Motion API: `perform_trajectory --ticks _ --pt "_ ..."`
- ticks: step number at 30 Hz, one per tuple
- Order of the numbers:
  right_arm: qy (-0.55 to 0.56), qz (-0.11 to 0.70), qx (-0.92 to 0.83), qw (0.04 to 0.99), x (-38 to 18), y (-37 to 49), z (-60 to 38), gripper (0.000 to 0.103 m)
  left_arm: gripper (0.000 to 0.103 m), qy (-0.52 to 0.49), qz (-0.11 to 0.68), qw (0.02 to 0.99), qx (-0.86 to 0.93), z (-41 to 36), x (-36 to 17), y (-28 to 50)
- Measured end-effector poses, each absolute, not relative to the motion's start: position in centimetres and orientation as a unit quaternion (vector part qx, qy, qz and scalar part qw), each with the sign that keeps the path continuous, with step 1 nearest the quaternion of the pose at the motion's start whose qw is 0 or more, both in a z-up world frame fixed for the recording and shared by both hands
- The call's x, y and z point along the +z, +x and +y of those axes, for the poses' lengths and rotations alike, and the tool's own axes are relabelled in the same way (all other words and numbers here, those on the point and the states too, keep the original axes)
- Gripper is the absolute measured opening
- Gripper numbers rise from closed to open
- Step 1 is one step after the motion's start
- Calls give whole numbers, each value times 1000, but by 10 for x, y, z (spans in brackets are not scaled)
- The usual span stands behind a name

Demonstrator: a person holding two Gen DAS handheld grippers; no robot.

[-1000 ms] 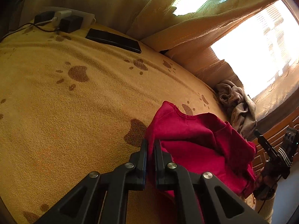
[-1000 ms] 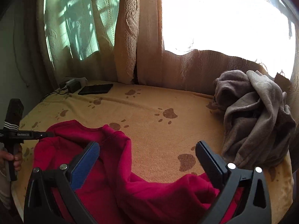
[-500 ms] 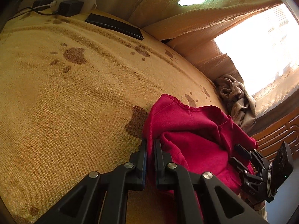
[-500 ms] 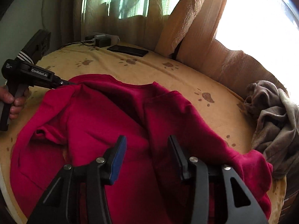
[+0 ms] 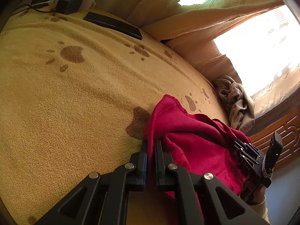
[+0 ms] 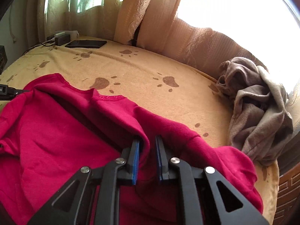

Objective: Fold clothes
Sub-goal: 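Grasp the sweatshirt body with the right gripper, then lift the red sweatshirt up with both grippers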

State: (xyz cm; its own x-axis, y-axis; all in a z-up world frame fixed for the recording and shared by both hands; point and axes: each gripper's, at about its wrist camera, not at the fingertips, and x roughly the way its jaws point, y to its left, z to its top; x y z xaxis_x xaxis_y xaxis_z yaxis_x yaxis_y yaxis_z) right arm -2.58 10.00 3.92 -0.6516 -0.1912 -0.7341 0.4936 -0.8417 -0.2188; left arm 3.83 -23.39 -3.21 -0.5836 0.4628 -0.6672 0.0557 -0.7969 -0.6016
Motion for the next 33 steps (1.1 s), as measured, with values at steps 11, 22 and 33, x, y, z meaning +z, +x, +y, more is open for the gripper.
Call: perform_trajectory --ticks 11,22,33 --pt "362 255 -873 206 25 -33 86 23 7 -467 -264 112 836 -226 -25 26" --pt "282 136 -931 186 64 -24 127 8 4 -436 -203 47 875 -208 -9 30" --pt "0 135 -989 58 185 65 168 8 4 -225 -160 14 961 -176 131 98"
